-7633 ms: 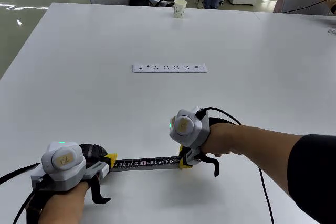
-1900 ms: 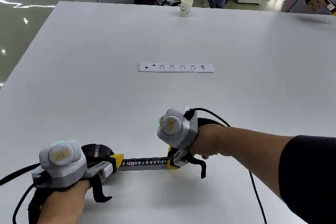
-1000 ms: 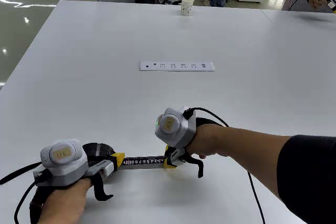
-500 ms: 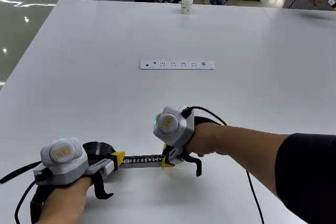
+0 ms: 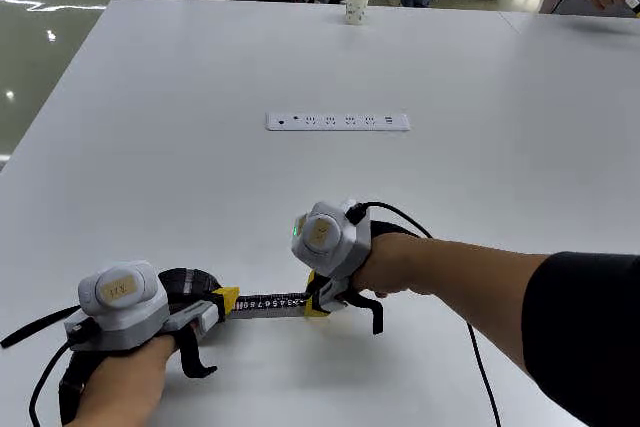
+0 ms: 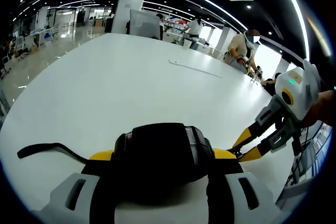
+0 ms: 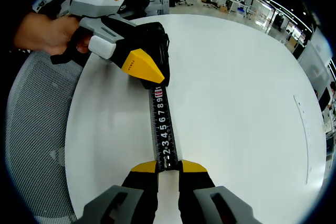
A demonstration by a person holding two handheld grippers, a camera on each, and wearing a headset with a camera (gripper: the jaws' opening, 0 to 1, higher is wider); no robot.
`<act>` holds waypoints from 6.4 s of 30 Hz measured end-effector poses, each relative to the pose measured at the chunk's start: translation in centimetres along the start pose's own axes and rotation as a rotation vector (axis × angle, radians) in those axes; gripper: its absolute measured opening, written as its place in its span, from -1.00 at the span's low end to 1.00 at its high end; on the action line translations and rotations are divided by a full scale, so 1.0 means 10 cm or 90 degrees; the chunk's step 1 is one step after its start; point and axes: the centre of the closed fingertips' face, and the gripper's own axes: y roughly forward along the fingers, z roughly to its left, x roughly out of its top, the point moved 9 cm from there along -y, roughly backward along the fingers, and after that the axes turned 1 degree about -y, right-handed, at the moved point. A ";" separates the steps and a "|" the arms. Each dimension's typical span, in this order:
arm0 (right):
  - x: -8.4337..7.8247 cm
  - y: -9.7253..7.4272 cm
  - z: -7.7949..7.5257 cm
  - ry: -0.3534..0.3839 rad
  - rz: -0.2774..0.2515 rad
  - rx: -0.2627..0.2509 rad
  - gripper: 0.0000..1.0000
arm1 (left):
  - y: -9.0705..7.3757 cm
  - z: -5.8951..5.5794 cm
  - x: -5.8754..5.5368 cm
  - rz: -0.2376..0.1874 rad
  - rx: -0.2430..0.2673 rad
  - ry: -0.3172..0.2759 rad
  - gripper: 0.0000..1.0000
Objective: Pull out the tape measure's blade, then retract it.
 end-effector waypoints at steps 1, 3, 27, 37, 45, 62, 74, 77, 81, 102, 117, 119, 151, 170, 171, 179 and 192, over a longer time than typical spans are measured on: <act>0.00 0.00 0.00 0.000 0.000 0.000 -0.79 | 0.00 0.00 0.00 0.000 0.000 0.000 0.30; 0.01 0.01 0.00 0.001 -0.003 -0.001 -0.79 | 0.00 0.00 0.00 0.000 0.000 0.000 0.30; 0.04 0.04 0.02 -0.004 -0.033 -0.005 -0.79 | 0.00 0.00 0.00 0.001 -0.001 -0.001 0.30; 0.07 0.05 0.02 -0.007 -0.040 -0.004 -0.79 | -0.01 -0.01 0.00 0.002 -0.001 -0.001 0.30; 0.08 0.07 0.03 -0.001 -0.044 -0.004 -0.79 | 0.00 -0.01 0.00 0.002 -0.001 -0.001 0.30; 0.12 0.08 0.04 -0.001 -0.046 -0.004 -0.79 | 0.00 0.00 0.00 0.003 -0.002 -0.001 0.30; 0.16 0.10 0.04 0.001 -0.054 -0.002 -0.79 | 0.00 0.00 0.00 0.004 -0.003 0.000 0.30; 0.17 0.10 0.04 0.001 -0.055 -0.001 -0.79 | 0.00 0.00 0.00 0.004 -0.003 0.000 0.30; 0.18 0.11 0.04 0.005 -0.058 0.000 -0.79 | 0.00 0.00 0.00 0.004 -0.003 0.000 0.30; 0.23 0.13 0.05 0.002 -0.059 -0.002 -0.79 | -0.01 0.00 0.00 0.005 -0.003 -0.001 0.30; 0.29 0.18 0.05 0.008 -0.069 0.000 -0.79 | 0.00 0.00 0.00 0.006 -0.003 -0.001 0.30; 0.29 0.18 0.04 0.008 -0.071 0.001 -0.79 | 0.00 0.00 0.00 0.006 -0.003 -0.001 0.30; 0.36 0.21 0.05 0.029 -0.094 0.009 -0.78 | 0.00 0.01 0.01 0.008 -0.007 -0.006 0.30; 0.39 0.24 0.05 0.026 -0.109 0.012 -0.78 | 0.00 0.02 0.01 0.008 -0.010 -0.009 0.30; 0.39 0.25 0.05 0.025 -0.109 0.012 -0.78 | 0.00 0.02 0.02 0.008 -0.010 -0.009 0.30; 0.41 0.26 0.05 0.022 -0.113 0.013 -0.78 | 0.00 0.04 0.02 0.009 -0.012 -0.011 0.30; 0.46 0.27 0.05 0.020 -0.123 0.017 -0.78 | 0.00 0.05 0.01 0.007 -0.013 -0.013 0.30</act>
